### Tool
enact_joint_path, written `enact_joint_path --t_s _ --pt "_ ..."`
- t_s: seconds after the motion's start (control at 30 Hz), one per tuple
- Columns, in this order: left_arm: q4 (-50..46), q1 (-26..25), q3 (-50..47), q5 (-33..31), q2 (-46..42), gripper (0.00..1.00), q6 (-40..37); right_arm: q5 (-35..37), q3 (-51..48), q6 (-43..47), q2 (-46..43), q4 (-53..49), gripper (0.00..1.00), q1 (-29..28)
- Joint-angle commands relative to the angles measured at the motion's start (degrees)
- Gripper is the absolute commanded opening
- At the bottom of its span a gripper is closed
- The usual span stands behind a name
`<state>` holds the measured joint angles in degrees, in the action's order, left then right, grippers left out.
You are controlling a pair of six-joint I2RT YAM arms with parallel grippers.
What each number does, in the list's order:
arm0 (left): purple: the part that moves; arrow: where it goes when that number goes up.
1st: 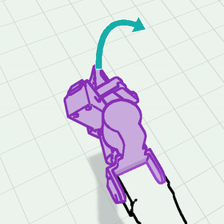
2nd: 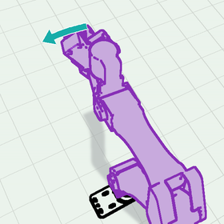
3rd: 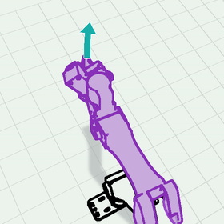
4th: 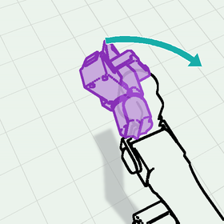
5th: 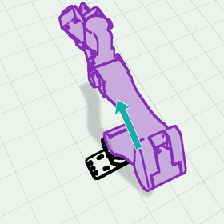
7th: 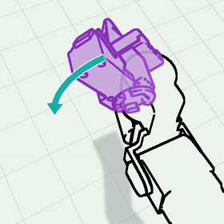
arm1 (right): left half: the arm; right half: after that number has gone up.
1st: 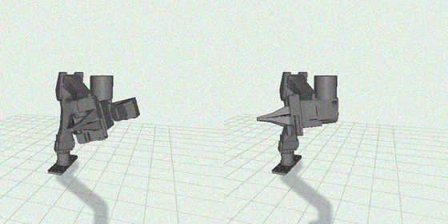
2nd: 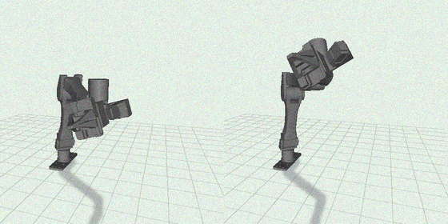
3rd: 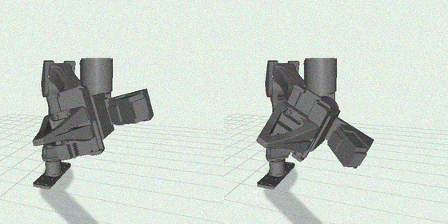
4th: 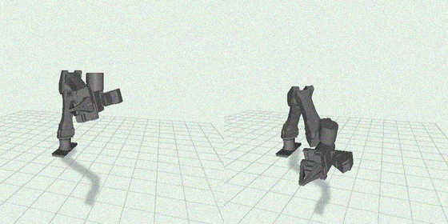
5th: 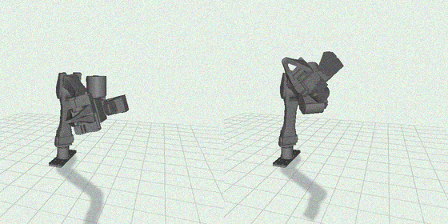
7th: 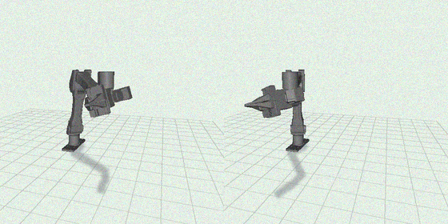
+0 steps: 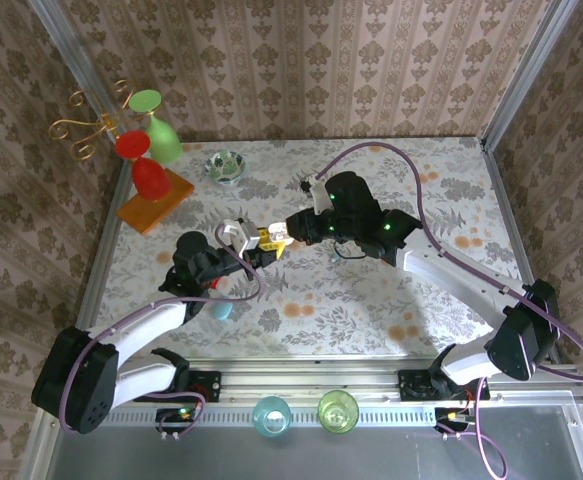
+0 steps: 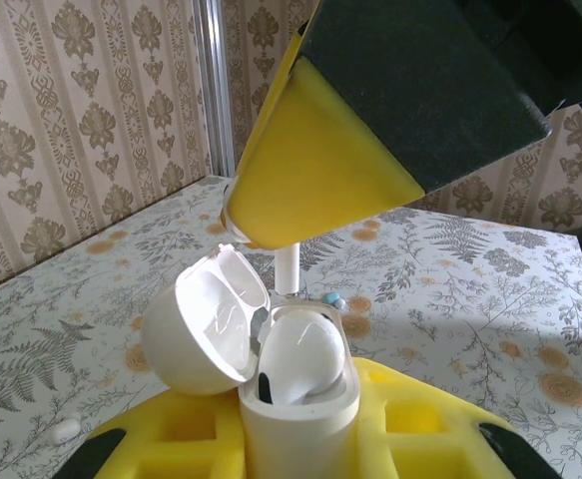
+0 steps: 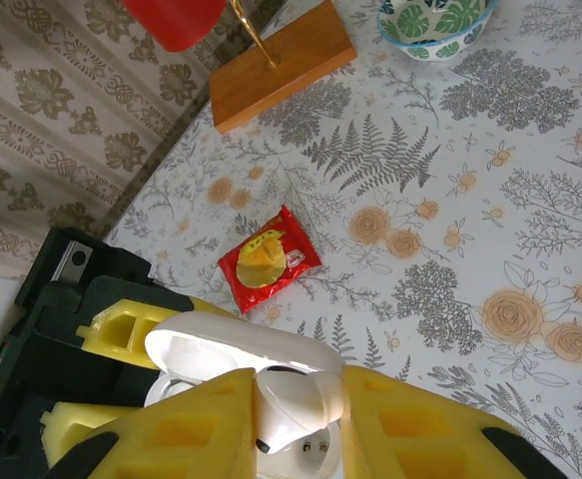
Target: Insert wireless bluetooth earbuds into charging case
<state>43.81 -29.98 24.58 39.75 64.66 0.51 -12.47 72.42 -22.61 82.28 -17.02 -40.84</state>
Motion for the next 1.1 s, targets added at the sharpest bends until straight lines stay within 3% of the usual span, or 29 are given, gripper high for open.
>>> enact_joint_path --t_s 0.0,0.9,1.07 --pt "2.58 -0.35 1.61 -0.43 -1.11 0.00 1.50 0.91 -0.13 0.95 -0.18 -0.19 0.26 -0.38" --pt "3.30 -0.35 1.61 -2.47 -2.28 0.00 2.83 1.33 -1.93 2.13 1.85 0.91 0.26 -0.47" --pt "3.30 -0.40 1.61 -2.48 -2.00 0.00 2.70 0.52 -1.36 1.46 1.66 1.28 0.31 -0.42"
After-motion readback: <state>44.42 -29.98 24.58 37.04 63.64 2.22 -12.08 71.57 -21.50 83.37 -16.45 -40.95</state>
